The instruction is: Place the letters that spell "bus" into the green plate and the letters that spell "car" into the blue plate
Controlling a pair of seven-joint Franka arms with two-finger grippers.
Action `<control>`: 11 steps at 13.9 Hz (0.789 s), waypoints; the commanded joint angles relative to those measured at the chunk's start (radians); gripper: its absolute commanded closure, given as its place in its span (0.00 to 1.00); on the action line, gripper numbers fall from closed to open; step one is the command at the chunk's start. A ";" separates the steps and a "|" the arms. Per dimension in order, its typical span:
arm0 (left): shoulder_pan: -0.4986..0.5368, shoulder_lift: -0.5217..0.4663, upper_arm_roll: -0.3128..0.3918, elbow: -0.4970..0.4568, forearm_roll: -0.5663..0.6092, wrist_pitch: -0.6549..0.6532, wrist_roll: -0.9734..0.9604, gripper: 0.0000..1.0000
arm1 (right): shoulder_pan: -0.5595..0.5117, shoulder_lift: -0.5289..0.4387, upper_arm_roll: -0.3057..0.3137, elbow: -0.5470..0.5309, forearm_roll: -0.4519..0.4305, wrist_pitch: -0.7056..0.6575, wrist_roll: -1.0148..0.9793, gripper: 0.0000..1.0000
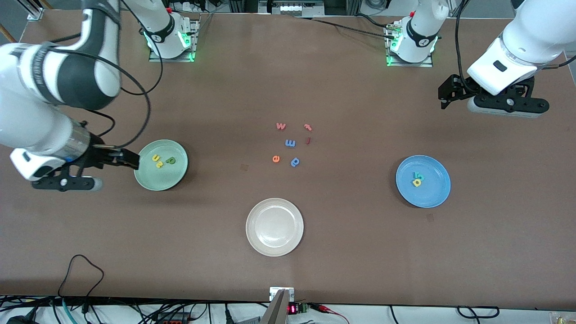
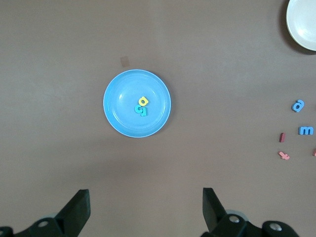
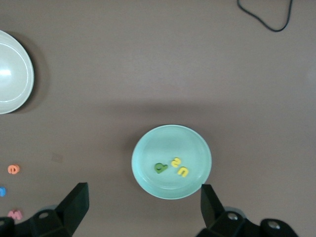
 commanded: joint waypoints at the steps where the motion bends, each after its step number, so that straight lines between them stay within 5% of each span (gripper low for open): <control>1: -0.001 -0.007 -0.005 0.009 0.015 -0.011 0.008 0.00 | -0.288 -0.139 0.362 0.017 -0.203 -0.027 0.010 0.00; 4: 0.001 -0.007 -0.005 0.009 0.015 -0.017 0.009 0.00 | -0.575 -0.218 0.640 0.010 -0.295 -0.076 -0.001 0.00; 6: 0.007 -0.007 -0.005 0.009 0.015 -0.018 0.009 0.00 | -0.736 -0.238 0.755 0.003 -0.302 -0.083 -0.004 0.00; 8: 0.007 -0.007 -0.005 0.009 0.015 -0.018 0.009 0.00 | -0.845 -0.271 0.815 -0.049 -0.300 -0.085 -0.004 0.00; 11: 0.007 -0.006 -0.005 0.009 0.015 -0.014 0.008 0.00 | -0.842 -0.334 0.805 -0.140 -0.306 -0.058 0.014 0.00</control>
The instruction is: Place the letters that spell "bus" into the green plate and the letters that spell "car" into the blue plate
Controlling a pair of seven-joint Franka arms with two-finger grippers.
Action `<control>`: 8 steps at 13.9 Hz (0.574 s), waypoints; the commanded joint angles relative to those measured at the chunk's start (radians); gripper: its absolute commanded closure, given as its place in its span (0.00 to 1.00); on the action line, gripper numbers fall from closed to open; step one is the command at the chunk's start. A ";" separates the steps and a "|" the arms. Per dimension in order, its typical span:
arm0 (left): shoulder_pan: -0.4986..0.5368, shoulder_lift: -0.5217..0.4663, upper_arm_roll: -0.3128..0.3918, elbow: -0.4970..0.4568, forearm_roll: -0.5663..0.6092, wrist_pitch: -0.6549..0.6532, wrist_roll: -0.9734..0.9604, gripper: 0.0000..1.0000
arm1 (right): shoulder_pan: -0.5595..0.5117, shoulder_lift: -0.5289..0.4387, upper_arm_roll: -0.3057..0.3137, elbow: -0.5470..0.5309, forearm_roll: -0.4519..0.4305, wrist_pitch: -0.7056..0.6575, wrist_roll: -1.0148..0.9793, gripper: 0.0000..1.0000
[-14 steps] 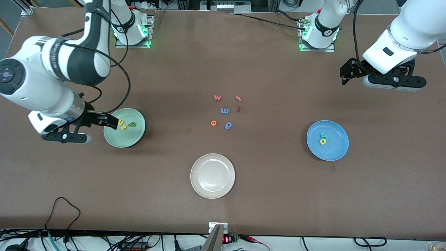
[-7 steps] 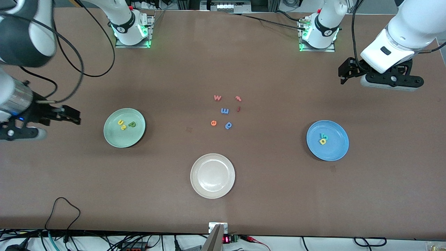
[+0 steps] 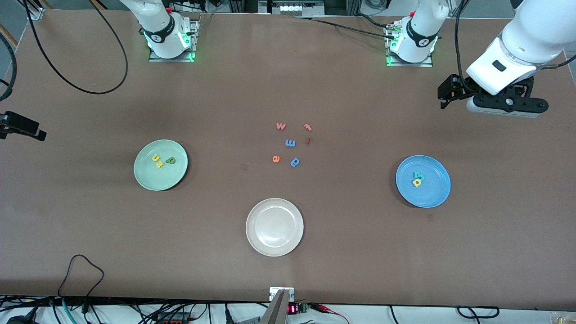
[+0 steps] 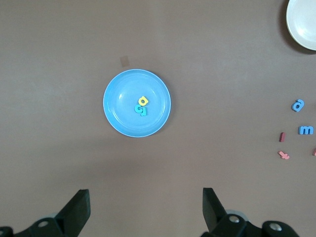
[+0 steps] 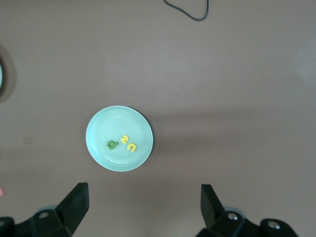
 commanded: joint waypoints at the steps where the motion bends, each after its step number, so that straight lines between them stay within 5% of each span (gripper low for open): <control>1: 0.004 -0.006 -0.003 0.009 0.015 -0.013 0.008 0.00 | 0.007 -0.070 0.021 -0.098 -0.018 0.057 0.017 0.00; 4: 0.006 -0.006 -0.001 0.009 0.015 -0.013 0.008 0.00 | 0.151 -0.073 -0.123 -0.101 -0.035 0.070 0.018 0.00; 8: 0.009 -0.003 -0.001 0.009 0.015 -0.008 0.009 0.00 | 0.150 -0.134 -0.127 -0.197 -0.036 0.088 0.020 0.00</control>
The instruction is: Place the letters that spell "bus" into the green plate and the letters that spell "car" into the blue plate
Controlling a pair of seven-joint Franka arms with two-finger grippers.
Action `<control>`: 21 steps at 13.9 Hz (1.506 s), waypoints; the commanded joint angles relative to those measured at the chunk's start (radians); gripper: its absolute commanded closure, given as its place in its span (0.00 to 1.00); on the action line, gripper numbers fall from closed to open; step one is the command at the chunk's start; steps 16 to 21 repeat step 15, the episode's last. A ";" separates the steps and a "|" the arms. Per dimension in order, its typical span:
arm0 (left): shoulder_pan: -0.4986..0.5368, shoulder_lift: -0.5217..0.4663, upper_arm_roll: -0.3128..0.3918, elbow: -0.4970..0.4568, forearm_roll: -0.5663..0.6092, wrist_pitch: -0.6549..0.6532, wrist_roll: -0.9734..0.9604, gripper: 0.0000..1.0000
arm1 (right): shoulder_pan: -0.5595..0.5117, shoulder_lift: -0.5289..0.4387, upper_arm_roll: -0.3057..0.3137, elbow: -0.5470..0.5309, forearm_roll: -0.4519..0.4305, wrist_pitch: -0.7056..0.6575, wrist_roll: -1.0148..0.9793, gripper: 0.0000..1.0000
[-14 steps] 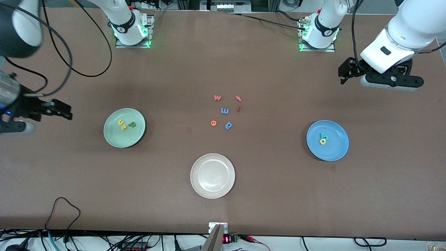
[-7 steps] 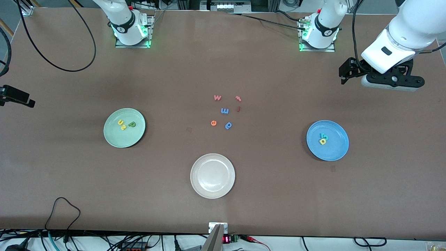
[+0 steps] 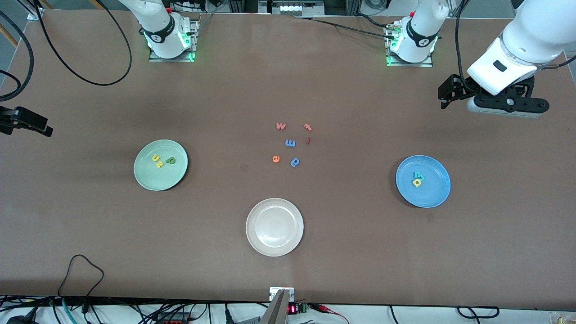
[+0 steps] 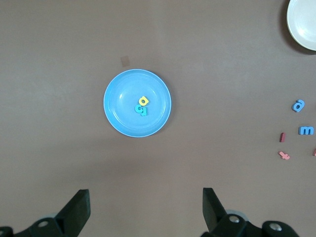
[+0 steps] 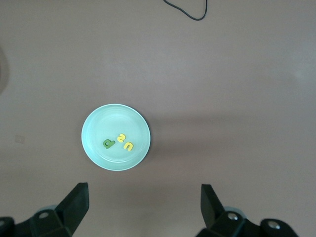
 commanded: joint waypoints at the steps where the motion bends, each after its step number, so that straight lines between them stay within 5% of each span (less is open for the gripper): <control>1: 0.007 -0.003 -0.002 0.009 0.013 -0.009 0.010 0.00 | 0.015 -0.115 -0.013 -0.164 -0.016 0.079 0.015 0.00; 4: 0.007 0.001 -0.001 0.009 0.015 -0.005 0.010 0.00 | 0.015 -0.185 -0.014 -0.266 -0.016 0.116 0.015 0.00; 21: 0.004 0.005 -0.002 0.010 0.015 -0.005 0.002 0.00 | 0.013 -0.210 -0.016 -0.269 -0.016 0.053 0.015 0.00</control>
